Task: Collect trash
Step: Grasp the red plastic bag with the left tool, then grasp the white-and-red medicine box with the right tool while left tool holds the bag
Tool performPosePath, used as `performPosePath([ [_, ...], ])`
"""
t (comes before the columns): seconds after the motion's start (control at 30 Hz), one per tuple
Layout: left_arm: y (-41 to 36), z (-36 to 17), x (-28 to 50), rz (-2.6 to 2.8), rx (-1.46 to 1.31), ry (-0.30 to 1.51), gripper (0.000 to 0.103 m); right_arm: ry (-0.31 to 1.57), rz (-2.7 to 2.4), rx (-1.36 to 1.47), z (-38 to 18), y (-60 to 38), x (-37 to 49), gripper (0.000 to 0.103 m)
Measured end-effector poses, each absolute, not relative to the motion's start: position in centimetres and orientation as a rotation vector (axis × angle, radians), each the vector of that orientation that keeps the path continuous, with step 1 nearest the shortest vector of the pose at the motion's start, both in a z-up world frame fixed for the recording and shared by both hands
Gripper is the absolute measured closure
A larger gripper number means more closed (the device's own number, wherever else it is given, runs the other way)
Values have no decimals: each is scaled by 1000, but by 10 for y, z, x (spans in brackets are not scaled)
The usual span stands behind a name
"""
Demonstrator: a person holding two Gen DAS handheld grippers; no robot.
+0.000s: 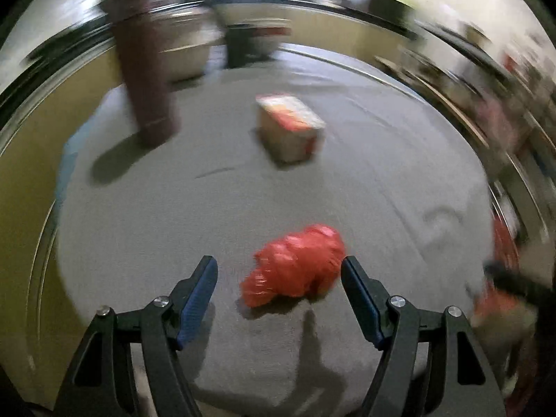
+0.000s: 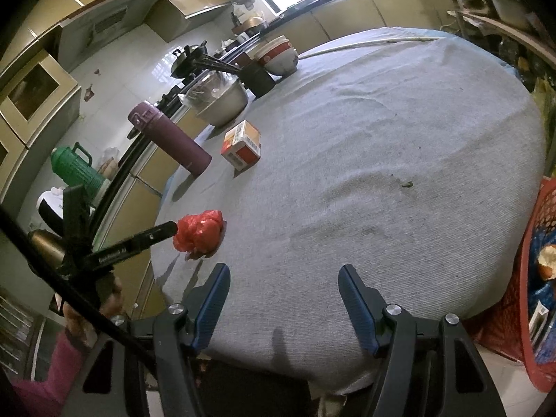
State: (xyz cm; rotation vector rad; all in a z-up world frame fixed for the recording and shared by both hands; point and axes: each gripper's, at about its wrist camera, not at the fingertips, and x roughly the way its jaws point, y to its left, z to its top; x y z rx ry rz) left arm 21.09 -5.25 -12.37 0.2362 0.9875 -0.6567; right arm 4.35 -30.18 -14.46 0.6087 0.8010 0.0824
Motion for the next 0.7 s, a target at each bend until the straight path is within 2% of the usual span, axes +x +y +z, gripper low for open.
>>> performPosePath([
  [0.2,-61,-141,229,-845,353,1050,29,803,82,609,-143,-300,43,34],
  [0.43,-88,-153,228,-943,503,1020,29,811,88,575,-140,-292,50,34],
  [0.47,-89,-155,228,-944,501,1020,30,809,91,565,-137,-291,53,34],
  [0.5,-88,-155,227,-946,488,1016,38,807,93,555,-134,-291,55,34],
  [0.57,-83,-156,227,-948,457,1014,42,800,97,526,-128,-290,65,34],
  [0.7,-65,-155,230,-918,338,1012,60,793,130,504,-116,-287,104,34],
])
